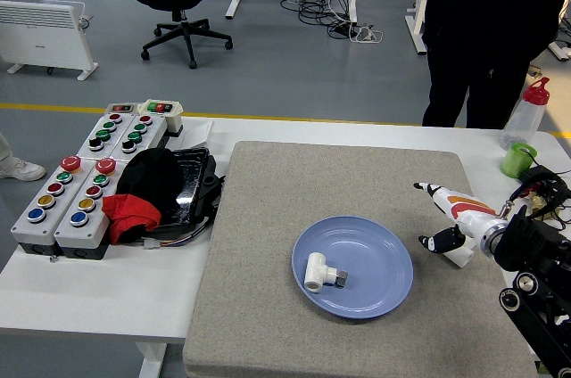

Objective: Pick pipe place plate twice

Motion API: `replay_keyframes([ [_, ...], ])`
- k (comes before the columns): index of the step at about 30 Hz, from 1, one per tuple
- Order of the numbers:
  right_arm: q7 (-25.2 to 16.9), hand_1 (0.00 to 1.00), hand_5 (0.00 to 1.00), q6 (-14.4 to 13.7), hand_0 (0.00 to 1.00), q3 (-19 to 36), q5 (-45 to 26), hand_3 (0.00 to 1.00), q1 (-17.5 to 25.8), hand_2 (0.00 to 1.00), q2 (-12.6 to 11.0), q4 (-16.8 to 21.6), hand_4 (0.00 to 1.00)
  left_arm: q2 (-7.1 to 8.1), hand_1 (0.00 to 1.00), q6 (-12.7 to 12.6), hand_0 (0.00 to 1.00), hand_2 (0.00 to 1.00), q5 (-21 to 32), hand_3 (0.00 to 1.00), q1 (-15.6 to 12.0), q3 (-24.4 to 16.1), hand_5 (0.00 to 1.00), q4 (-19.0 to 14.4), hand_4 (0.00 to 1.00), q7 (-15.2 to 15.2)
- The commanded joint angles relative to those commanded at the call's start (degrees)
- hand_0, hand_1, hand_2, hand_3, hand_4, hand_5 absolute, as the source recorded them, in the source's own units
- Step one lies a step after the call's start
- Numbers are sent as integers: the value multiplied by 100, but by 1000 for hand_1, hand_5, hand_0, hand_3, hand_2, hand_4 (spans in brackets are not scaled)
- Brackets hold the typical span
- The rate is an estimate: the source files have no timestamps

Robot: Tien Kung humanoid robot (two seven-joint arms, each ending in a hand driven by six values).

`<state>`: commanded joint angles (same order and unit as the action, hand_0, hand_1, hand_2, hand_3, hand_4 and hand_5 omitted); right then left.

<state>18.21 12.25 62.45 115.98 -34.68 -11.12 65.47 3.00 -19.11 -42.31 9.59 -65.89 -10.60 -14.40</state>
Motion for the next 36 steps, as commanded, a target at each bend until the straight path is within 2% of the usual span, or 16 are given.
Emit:
replay_keyframes([
  [8, 374, 911, 279, 1, 955, -27, -117, 969, 96, 998, -28, -151, 719, -2, 769, -1, 724, 734, 79, 695, 33, 42, 998, 6, 441, 21],
  [9, 395, 874, 281, -12, 879, -32, -116, 957, 99, 981, -27, -163, 713, -2, 769, -1, 724, 734, 80, 695, 35, 43, 998, 7, 443, 21],
  [14, 544, 874, 281, -47, 879, -60, -126, 957, 101, 981, -32, -233, 713, -1, 769, -2, 724, 734, 102, 695, 47, 56, 998, 7, 443, 26],
  [15, 579, 795, 256, -67, 774, -68, -137, 883, 102, 884, -32, -245, 660, -1, 769, -1, 724, 734, 100, 695, 48, 55, 998, 7, 441, 25],
  [20, 717, 795, 256, -155, 774, -94, -172, 883, 107, 884, -28, -282, 660, -3, 769, 0, 724, 734, 110, 695, 51, 64, 998, 8, 441, 27],
  [21, 740, 715, 217, -141, 689, -100, -189, 824, 104, 774, -29, -288, 586, -2, 769, 0, 724, 734, 108, 695, 52, 64, 998, 8, 441, 25],
  [26, 820, 715, 217, -220, 689, -201, -271, 824, 91, 774, -34, -362, 586, 0, 769, 0, 724, 734, 118, 695, 59, 72, 998, 7, 441, 25],
  [27, 820, 603, 172, -247, 578, -238, -332, 791, 85, 655, -34, -379, 428, -1, 769, 2, 724, 734, 107, 695, 63, 68, 998, 6, 441, 22],
  [32, 809, 603, 172, -371, 578, -274, -393, 791, 89, 655, -22, -375, 428, -2, 769, 3, 724, 734, 100, 695, 72, 65, 998, 6, 441, 20],
  [33, 805, 572, 173, -389, 536, -270, -388, 775, 91, 631, -22, -369, 355, -3, 769, 3, 723, 734, 98, 695, 73, 64, 998, 6, 441, 19],
  [36, 783, 572, 173, -473, 536, -228, -341, 775, 99, 631, -52, -233, 355, -1, 769, 4, 723, 734, 125, 695, 75, 80, 998, 7, 441, 27],
])
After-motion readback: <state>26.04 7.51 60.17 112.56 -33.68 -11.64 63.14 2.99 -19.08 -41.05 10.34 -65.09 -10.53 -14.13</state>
